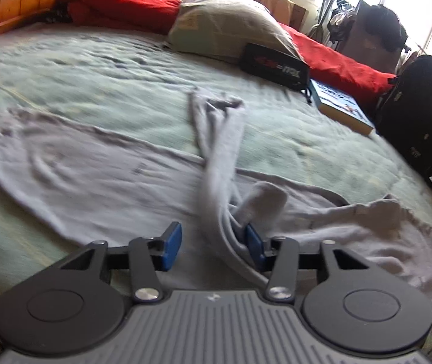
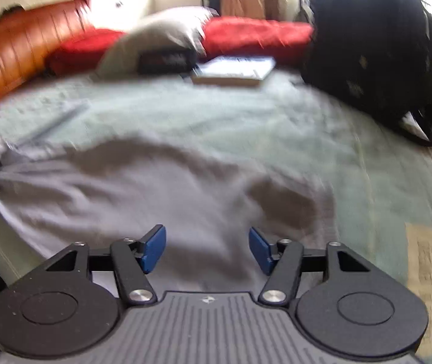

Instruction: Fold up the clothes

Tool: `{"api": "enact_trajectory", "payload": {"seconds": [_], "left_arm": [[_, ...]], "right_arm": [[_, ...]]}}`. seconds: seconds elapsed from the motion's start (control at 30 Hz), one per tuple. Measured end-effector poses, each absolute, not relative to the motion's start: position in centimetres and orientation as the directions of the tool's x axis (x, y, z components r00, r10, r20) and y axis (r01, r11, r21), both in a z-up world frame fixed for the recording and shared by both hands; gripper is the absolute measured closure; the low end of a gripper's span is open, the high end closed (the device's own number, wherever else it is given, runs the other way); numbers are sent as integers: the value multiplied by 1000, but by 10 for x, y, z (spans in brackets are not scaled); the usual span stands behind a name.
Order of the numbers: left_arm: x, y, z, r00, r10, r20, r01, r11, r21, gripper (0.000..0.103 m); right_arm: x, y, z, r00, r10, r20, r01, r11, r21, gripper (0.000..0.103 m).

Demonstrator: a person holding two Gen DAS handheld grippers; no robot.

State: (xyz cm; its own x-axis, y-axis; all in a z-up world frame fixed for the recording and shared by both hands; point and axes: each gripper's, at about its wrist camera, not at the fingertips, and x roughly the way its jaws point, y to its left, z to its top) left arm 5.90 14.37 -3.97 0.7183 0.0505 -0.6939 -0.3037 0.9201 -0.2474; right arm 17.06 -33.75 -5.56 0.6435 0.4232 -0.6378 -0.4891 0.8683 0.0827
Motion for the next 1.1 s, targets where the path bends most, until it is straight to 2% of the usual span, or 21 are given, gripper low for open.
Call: {"api": "enact_trajectory", "payload": {"seconds": [0.17, 0.27, 0.47, 0.7, 0.87, 0.9, 1.1], "left_arm": [[54, 156, -18, 712, 139, -689, -350, 920, -176, 46], [61, 159, -8, 728, 112, -676, -327, 924, -199, 45], [112, 131, -5, 744, -149, -651, -130, 924, -360, 40], [186, 75, -39, 658, -377, -652, 79, 895, -438, 39], [211, 51, -64, 566, -430, -703, 127, 888, -441, 37], [210, 49, -63, 551, -451, -702, 153, 882, -446, 33], [205, 26, -56, 465, -516, -719, 290, 856, -427, 31]], "right_arm": [[207, -287, -51, 562, 569, -601, -587, 786, 194, 28], [225, -254, -59, 512, 600, -615, -636, 746, 198, 28], [244, -225, -88, 381, 621, -685, -649, 707, 280, 25], [215, -235, -102, 420, 635, -648, -707, 677, 206, 17], [212, -233, -101, 433, 628, -647, -703, 684, 193, 12], [211, -232, -101, 437, 625, -647, -703, 686, 189, 12], [210, -235, -101, 436, 629, -643, -698, 688, 200, 9]]}}
